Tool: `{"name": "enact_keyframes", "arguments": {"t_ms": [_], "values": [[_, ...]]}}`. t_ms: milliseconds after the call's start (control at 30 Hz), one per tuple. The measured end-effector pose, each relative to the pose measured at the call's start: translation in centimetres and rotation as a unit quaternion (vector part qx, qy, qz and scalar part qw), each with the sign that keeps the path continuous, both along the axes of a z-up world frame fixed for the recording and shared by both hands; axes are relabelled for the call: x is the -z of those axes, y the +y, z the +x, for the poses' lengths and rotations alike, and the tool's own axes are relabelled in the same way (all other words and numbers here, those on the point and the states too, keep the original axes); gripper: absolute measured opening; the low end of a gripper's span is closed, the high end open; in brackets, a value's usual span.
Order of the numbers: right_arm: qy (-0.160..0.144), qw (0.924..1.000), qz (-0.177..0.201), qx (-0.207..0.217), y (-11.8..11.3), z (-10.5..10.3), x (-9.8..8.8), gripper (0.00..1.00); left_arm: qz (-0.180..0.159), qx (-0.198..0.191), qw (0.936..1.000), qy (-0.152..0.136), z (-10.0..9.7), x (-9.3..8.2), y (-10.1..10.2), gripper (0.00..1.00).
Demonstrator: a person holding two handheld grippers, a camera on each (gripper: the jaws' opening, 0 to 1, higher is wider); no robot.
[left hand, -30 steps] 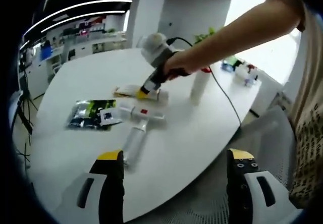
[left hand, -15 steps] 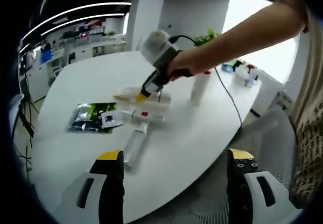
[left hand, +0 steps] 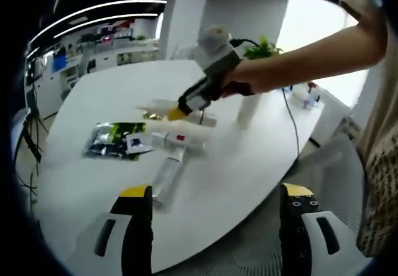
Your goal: Arrange the skincare products in the storage area until every visible bottle or jar stands upright without overlapping.
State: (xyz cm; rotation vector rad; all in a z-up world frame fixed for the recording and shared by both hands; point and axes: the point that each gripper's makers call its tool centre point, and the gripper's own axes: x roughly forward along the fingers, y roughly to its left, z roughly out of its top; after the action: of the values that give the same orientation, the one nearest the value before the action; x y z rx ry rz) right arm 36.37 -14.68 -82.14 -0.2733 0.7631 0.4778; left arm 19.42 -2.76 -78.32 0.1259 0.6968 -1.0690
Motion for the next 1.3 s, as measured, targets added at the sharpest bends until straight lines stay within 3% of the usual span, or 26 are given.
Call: {"name": "enact_keyframes", "arguments": {"t_ms": [267,400,500,733,967,1300], "values": [[-0.035,0.9986,0.039,0.005,0.4,-1.5,-2.0,0.29,-0.007,-0.005,0.9997,0.024,-0.1,0.1,0.0,0.82],[-0.047,0.9965,0.067,0.02,0.4,-2.9,-3.1,0.29,-0.04,-0.031,0.9974,0.051,0.3,-0.5,0.0,0.82],[-0.055,0.9942,0.087,0.03,0.5,-3.8,-3.8,0.29,-0.068,-0.057,0.9946,0.054,1.3,-1.3,0.3,0.8],[-0.075,0.9889,0.12,0.045,0.7,-5.6,-5.5,0.29,-0.055,-0.065,0.995,0.052,1.4,-1.8,0.9,0.8],[-0.096,0.9812,0.157,0.058,0.5,-8.0,-7.4,0.29,-0.071,-0.065,0.9943,0.046,1.7,-4.2,-0.2,0.81],[-0.13,0.9701,0.194,0.068,0.9,-11.9,-9.8,0.29,-0.128,-0.058,0.9881,0.062,1.9,-7.8,-3.3,0.81]]}}
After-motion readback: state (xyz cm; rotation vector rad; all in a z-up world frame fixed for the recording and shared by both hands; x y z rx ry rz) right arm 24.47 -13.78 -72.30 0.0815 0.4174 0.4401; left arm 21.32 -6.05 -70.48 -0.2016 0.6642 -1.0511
